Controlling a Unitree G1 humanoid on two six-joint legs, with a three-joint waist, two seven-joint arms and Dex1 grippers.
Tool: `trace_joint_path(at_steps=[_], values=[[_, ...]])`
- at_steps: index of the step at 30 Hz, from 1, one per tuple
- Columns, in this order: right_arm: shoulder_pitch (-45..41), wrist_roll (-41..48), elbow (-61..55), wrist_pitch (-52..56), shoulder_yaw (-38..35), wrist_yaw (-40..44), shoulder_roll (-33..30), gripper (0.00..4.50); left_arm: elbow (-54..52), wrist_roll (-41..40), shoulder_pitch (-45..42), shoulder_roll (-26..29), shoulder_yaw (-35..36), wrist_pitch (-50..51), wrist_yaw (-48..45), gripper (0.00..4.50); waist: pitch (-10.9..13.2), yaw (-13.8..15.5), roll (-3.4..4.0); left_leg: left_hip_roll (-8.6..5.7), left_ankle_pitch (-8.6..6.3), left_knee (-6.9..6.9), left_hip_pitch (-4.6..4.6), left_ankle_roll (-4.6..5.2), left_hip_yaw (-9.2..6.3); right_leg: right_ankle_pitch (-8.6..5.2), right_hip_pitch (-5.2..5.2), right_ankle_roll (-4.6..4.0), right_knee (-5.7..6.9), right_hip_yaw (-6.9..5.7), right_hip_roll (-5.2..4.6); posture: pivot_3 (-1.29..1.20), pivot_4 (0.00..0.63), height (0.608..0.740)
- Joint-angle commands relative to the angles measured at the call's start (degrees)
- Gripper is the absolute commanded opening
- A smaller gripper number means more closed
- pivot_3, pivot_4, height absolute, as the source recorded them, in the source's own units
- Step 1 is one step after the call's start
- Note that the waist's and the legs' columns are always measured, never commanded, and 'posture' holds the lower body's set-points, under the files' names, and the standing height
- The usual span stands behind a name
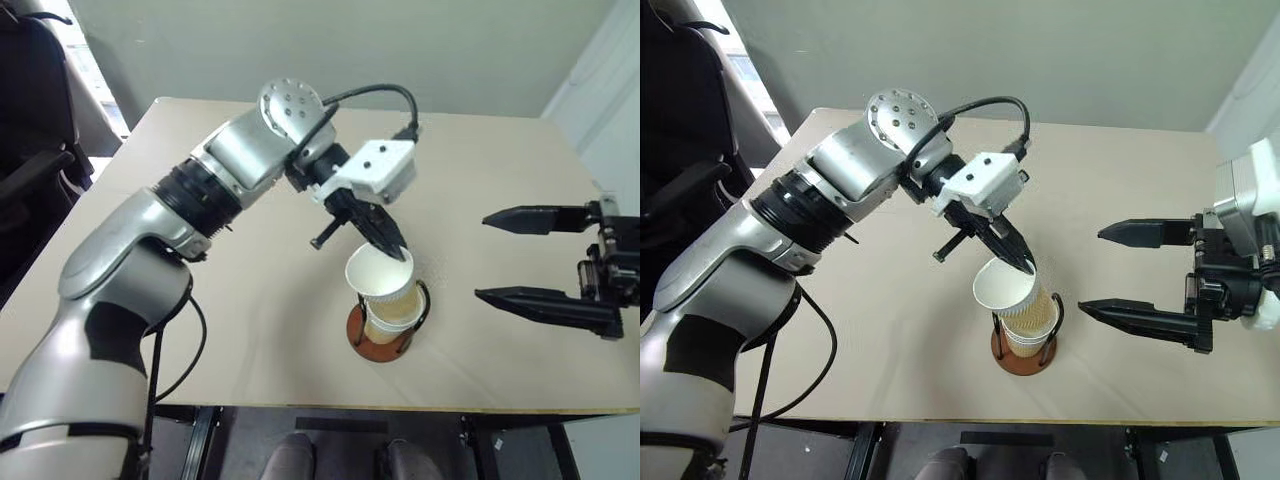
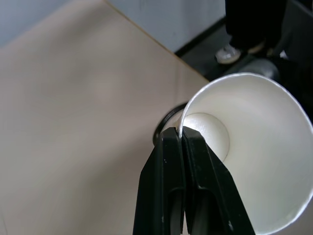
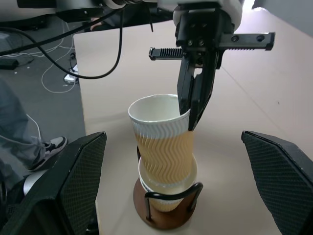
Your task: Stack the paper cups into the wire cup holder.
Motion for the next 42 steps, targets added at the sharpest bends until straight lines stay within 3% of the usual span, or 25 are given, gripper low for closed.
trace_joint_path(at_steps=[1, 12, 23, 27, 37, 42], values=[[4.46, -2.39, -1.15, 2.11, -6.26, 2.41, -1.01, 4.5, 0.93, 2.8, -0.18, -1.39, 1.36, -2.7, -2.02, 0.03, 0.0, 0.25, -0.01, 0.01, -0.01, 0.01, 0.0, 0.01, -0.03, 0.0, 0.02, 0.01, -0.01, 0.0, -0.01, 0.0, 0.15, 0.74], [26.08, -14.55, -4.39, 7.69, -29.35, 19.23, 1.65, 4.5, 2.74, 4.09, -0.23, -2.17, 0.38, -4.87, -2.02, 0.03, -0.01, 0.6, 0.0, -0.03, -0.07, 0.07, -0.02, 0.11, 0.03, -0.01, 0.02, 0.0, 0.02, 0.06, -0.01, 0.0, 0.15, 0.74], [29.55, -17.38, -3.57, 5.3, -33.8, 24.56, 2.52, 4.5, 4.68, 5.36, 0.13, -4.08, 2.37, -5.57, -2.02, 0.03, -0.01, 0.51, 0.02, -0.08, -0.13, 0.38, 0.0, 0.22, 0.08, -0.01, 0.13, 0.0, 0.1, 0.08, 0.04, 0.0, 0.15, 0.74], [29.04, -17.54, -3.53, 4.47, -32.85, 24.12, 2.48, 4.5, 5.38, 6.31, 0.28, -4.99, 3.11, -5.38, -2.02, 0.91, -0.01, 0.51, 0.02, -0.09, -0.17, 0.54, 0.0, 0.29, 0.07, -0.01, 0.2, 0.01, 0.11, 0.08, 0.03, 0.0, 0.15, 0.74], [26.7, -16.81, -2.68, 2.06, -28.54, 22.64, 1.91, 4.5, 7.37, 9.07, 0.66, -6.68, 7.01, -6.19, -2.02, 4.48, -0.01, 0.52, 0.02, -0.12, -0.2, 0.79, 0.01, 0.34, 0.06, -0.01, 0.32, 0.03, 0.1, 0.07, 0.04, 0.0, 0.15, 0.74], [23.77, -18.15, 0.7, -1.63, -22.13, 22.72, 0.71, 4.5, 11.52, 11.79, 0.95, -5.67, 17.16, -3.37, -1.2, 4.48, -0.02, 0.38, 0.04, -0.13, -0.2, 0.8, 0.04, 0.35, 0.1, -0.03, 0.33, 0.1, 0.09, 0.07, 0.05, 0.0, 0.15, 0.74]])
